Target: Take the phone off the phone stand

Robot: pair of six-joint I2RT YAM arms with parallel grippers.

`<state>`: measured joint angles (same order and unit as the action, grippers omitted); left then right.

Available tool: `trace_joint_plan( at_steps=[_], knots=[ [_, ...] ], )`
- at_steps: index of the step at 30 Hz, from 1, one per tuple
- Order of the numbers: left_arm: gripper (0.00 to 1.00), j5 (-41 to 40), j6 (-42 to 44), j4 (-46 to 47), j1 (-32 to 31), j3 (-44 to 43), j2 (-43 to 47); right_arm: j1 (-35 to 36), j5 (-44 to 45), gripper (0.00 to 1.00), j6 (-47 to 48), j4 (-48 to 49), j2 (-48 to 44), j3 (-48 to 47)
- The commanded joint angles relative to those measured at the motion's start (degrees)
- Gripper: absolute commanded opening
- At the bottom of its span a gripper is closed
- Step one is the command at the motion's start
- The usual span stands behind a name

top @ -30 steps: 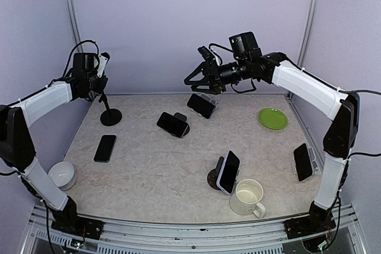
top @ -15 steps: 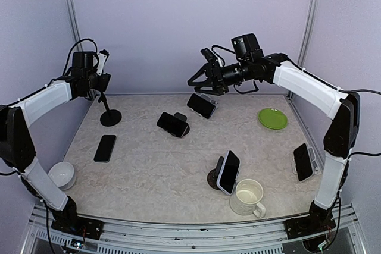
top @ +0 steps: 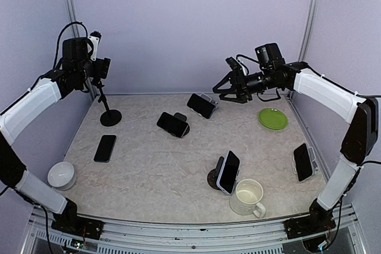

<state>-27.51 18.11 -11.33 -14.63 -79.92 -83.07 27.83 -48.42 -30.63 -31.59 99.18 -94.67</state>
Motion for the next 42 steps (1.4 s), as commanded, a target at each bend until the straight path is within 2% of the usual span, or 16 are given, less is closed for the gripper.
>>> trace_joint_plan(
  at_steps=[1, 5, 7, 12, 15, 18, 21, 24, 26, 31, 35, 42],
  knots=[
    [0.99, -6.0, -3.6, -1.5, -4.1, -1.6, 6.0, -1.4, -0.5, 0.68, 1.6, 0.6, -5.6, 6.1],
    [0.99, -5.8, -8.5, -7.7, -9.4, -4.2, 8.2, -2.2, -0.2, 0.68, 0.9, 2.6, -9.6, 13.7],
    [0.99, -1.3, -10.8, -15.5, -12.6, -8.0, 7.4, -2.7, -0.2, 0.68, 0.5, 3.6, -11.3, 17.0],
    [0.99, 2.3, -14.9, -25.3, -21.8, -12.1, 3.5, -3.2, 0.3, 0.68, -0.3, 5.2, -14.6, 22.6],
    [0.99, 4.4, -17.9, -27.9, -27.1, -12.1, 1.8, -3.5, 0.3, 0.68, -0.6, 5.6, -16.2, 25.0],
    [0.99, 7.9, -24.2, -26.1, -31.6, -9.4, 1.0, -4.0, -0.2, 0.68, -1.8, 7.1, -18.1, 28.2],
    [0.98, 16.6, -30.5, -20.6, -34.8, -4.6, 0.7, -4.4, -1.7, 0.68, -3.9, 9.8, -19.9, 31.5],
    [0.96, 20.9, -34.1, -19.1, -37.9, -2.7, -1.3, -4.7, -1.8, 0.68, -4.6, 10.2, -21.4, 33.6],
    [0.95, 22.3, -36.9, -18.7, -38.8, -2.2, -2.6, -4.9, -1.7, 0.68, -4.6, 10.2, -22.2, 34.7],
    [0.91, 31.5, -45.2, -12.2, -40.1, 3.8, -2.8, -5.3, -1.6, 0.68, -5.8, 11.4, -24.9, 38.1],
    [0.88, 34.0, -48.5, -10.1, -41.7, 6.4, -4.5, -5.5, -1.7, 0.68, -6.5, 12.0, -26.9, 40.9],
    [0.73, 34.0, -51.5, -9.4, -42.9, 6.6, -8.9, -5.5, -1.3, 0.68, -7.6, 12.7, -30.0, 44.5]
  ],
)
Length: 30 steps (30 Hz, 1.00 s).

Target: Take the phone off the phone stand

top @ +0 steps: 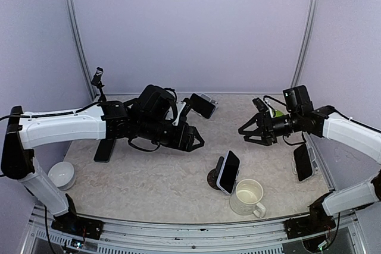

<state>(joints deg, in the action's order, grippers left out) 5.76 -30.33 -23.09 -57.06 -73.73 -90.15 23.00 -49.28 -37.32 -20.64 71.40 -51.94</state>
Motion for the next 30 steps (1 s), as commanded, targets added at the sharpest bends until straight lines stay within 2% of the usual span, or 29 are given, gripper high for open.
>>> trace_joint_plan(
  at_steps=[1, 8, 13, 17, 19, 26, 30],
  knots=[
    [0.72, -0.2, -3.3, 2.2, -0.4, 0.3, -2.2, -0.6, -0.4, 0.68, -1.0, 1.8, -2.6, 2.1],
    [0.74, -7.2, -4.6, -0.6, 3.0, -2.3, -5.3, -0.7, 0.1, 0.68, -2.0, 2.7, -3.8, 3.4],
    [0.85, -9.4, -8.2, 0.2, 9.1, -1.7, -5.6, -0.7, 0.5, 0.67, -2.0, 3.4, -1.6, 1.7],
    [0.90, -10.6, -12.4, 2.7, 13.7, -0.6, -5.8, -0.7, 0.9, 0.67, -1.7, 3.5, 0.1, -0.1],
    [0.98, -11.6, -15.0, 4.0, 15.4, -0.5, -6.3, -0.7, 0.8, 0.67, -1.6, 3.6, 1.2, -1.1],
    [0.99, -12.1, -27.1, 5.8, 20.5, -4.2, -12.7, -0.7, 0.7, 0.67, -1.2, 3.6, 4.6, -3.6],
    [0.99, -13.3, -34.0, 2.4, 22.1, -9.3, -17.9, -0.6, 0.8, 0.67, -0.8, 3.4, 6.4, -4.9]
  ],
)
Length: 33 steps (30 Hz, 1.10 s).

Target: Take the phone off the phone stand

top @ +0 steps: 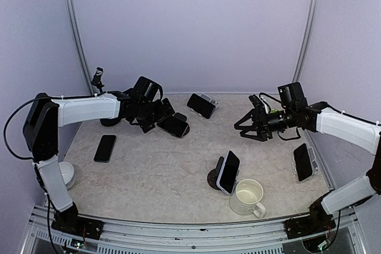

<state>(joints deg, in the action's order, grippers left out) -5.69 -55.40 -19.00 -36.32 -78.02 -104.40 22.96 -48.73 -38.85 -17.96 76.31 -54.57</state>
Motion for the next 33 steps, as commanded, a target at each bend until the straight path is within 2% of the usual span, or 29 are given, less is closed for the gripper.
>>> trace_joint_plan(
  at_steps=[1, 6, 12, 19, 33],
  knots=[
    [0.99, -1.6, -10.6, -2.2, 1.8, -6.1, -4.7, -0.6, 0.4, 0.67, 0.8, 0.5, 1.9, -2.7],
    [0.99, 1.2, -16.8, -2.4, 4.0, -9.7, -10.1, -0.7, 0.1, 0.67, 1.6, -0.1, 4.3, -4.5],
    [0.99, 1.1, -19.9, -4.7, 5.3, -13.4, -14.7, -0.7, -0.1, 0.67, 2.0, -0.2, 6.7, -6.1],
    [0.99, 2.5, -20.3, -6.5, 7.0, -18.2, -20.0, -1.1, -0.6, 0.67, 2.3, -0.1, 9.1, -7.4],
    [0.99, 1.8, -19.9, -6.6, 7.3, -22.4, -25.4, -1.9, -1.3, 0.67, 3.0, -0.3, 11.5, -8.9]
  ],
)
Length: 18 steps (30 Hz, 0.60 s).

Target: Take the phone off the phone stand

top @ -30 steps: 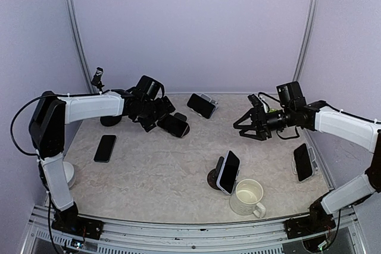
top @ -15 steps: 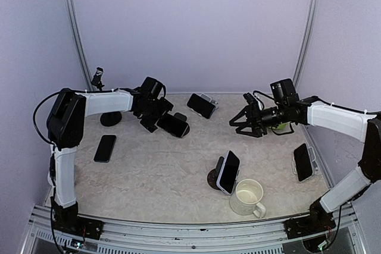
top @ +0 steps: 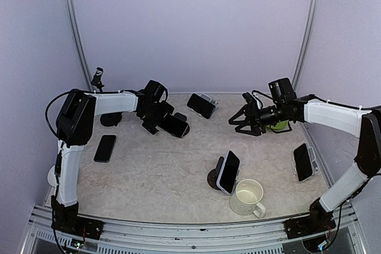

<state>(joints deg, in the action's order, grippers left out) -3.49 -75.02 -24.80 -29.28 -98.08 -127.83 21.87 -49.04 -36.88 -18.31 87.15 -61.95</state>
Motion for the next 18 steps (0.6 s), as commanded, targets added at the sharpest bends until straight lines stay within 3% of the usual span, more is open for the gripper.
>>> trace_joint_plan(
  at_steps=[1, 18],
  knots=[
    [0.99, -0.2, -0.3, -0.7, 0.3, -2.4, -2.1, -0.9, -1.1, 0.67, 1.1, -0.2, 0.8, -1.7],
    [0.81, 1.7, -1.6, 2.5, 1.4, -2.6, -4.3, -2.3, -1.4, 0.67, 2.3, -1.3, 0.8, -1.7]
  ],
)
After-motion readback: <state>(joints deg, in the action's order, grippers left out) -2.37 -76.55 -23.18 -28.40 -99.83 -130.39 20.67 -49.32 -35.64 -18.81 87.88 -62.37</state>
